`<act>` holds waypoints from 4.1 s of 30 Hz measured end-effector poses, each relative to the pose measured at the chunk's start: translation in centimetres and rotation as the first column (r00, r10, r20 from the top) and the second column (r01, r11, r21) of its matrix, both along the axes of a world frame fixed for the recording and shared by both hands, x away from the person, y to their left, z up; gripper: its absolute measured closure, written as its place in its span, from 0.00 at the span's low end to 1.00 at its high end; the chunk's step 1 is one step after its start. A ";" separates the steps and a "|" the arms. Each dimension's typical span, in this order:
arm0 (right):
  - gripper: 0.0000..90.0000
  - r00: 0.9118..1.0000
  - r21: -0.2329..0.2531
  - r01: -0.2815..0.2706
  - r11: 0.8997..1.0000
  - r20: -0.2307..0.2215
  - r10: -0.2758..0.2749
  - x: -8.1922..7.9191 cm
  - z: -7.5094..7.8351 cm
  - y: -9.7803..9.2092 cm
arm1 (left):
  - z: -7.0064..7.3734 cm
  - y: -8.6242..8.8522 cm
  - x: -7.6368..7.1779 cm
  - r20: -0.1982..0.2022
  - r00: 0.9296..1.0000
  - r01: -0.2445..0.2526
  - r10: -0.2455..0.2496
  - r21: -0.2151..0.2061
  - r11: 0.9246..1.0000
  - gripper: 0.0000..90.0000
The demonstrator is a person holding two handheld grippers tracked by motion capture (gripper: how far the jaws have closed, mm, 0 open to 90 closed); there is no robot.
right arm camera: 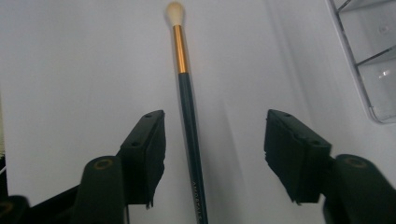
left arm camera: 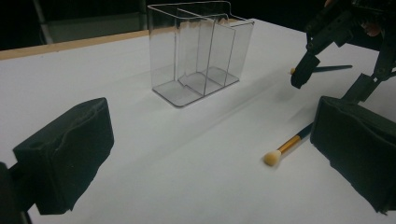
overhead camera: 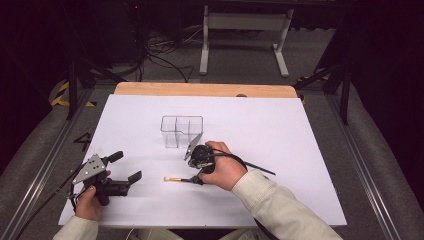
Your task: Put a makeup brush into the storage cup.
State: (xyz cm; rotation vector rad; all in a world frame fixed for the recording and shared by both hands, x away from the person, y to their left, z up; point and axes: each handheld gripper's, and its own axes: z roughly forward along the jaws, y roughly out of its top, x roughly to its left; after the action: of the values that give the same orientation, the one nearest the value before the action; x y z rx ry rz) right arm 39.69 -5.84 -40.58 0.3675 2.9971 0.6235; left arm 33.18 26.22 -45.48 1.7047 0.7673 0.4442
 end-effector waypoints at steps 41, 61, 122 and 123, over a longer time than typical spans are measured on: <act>0.90 0.995 -0.212 -0.101 0.972 -0.047 0.093 -0.3 -1.8 4.4 | -0.1 0.0 0.0 -0.006 1.000 0.004 -0.004 -0.006 1.000 0.00; 0.92 0.997 -0.197 -0.073 0.978 -0.029 0.069 -0.5 -1.1 4.3 | -0.1 0.1 0.0 -0.006 1.000 -0.003 0.003 -0.006 1.000 0.00; 0.92 0.962 0.587 0.047 0.808 0.192 -0.196 -0.5 5.8 -2.3 | -0.2 0.5 0.1 -0.003 0.999 -0.037 0.037 -0.026 0.999 0.00; 0.93 0.959 0.602 0.048 0.797 0.195 -0.204 -0.4 5.8 -2.4 | -0.2 0.5 0.1 -0.003 0.999 -0.037 0.037 -0.026 0.999 0.00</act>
State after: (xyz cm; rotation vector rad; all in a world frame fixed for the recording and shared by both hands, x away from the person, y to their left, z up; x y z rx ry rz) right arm 39.25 -8.22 -34.78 0.4682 2.4410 1.4717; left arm 33.26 26.67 -45.65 1.6691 0.8046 0.4552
